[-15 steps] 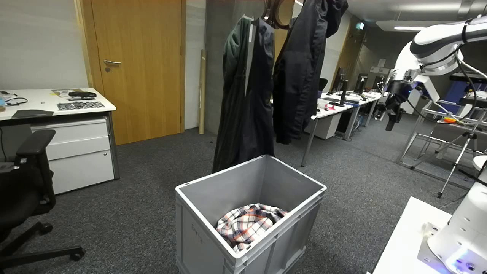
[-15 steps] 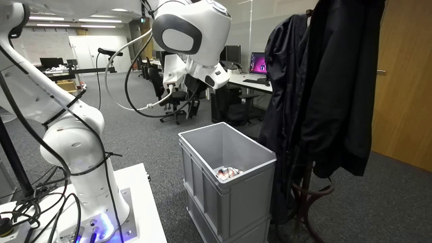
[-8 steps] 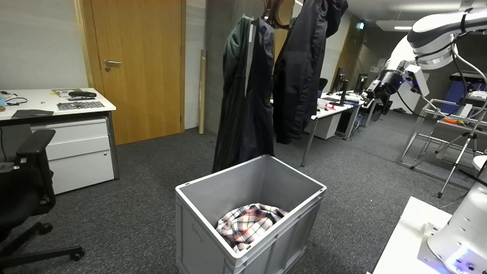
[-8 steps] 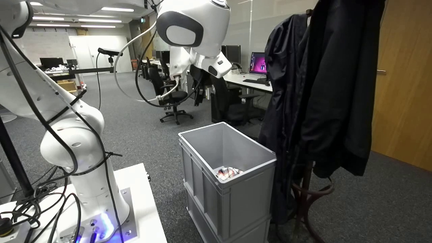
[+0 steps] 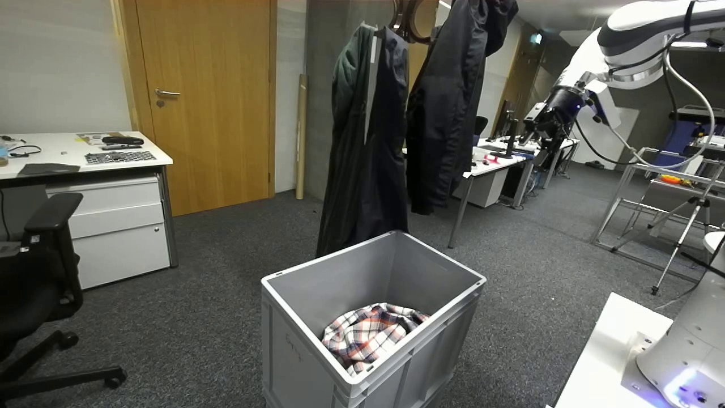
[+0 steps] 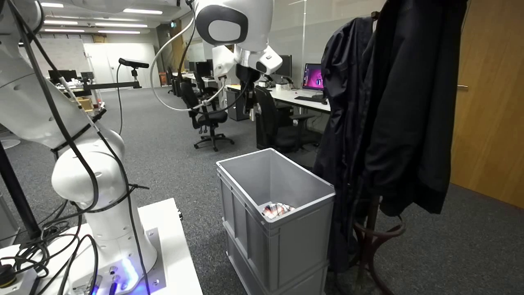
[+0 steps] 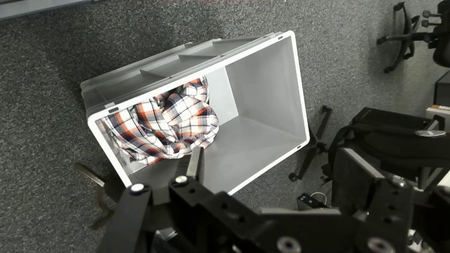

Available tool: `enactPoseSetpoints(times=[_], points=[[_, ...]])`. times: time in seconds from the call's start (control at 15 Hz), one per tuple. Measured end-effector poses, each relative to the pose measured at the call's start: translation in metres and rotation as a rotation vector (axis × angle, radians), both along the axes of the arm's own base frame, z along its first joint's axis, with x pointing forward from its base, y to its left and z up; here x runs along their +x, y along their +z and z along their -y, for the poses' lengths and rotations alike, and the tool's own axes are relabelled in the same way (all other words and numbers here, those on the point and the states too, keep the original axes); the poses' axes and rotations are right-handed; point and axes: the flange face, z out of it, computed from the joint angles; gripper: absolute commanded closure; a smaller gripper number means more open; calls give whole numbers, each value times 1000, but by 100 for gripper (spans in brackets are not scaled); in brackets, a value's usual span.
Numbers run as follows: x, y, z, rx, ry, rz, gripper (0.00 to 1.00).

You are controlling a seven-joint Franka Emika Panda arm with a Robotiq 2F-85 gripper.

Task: Put one black jersey in the grey container

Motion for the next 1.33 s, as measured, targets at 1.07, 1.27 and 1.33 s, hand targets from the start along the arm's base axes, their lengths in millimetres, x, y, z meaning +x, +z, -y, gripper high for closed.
enactPoseSetpoints(times=[1.07, 1.27, 1.33], points=[[73, 85, -71, -131, -122, 164, 0], [83, 106, -73, -183, -130, 211, 0], [86, 113, -74, -196, -132, 225, 0]])
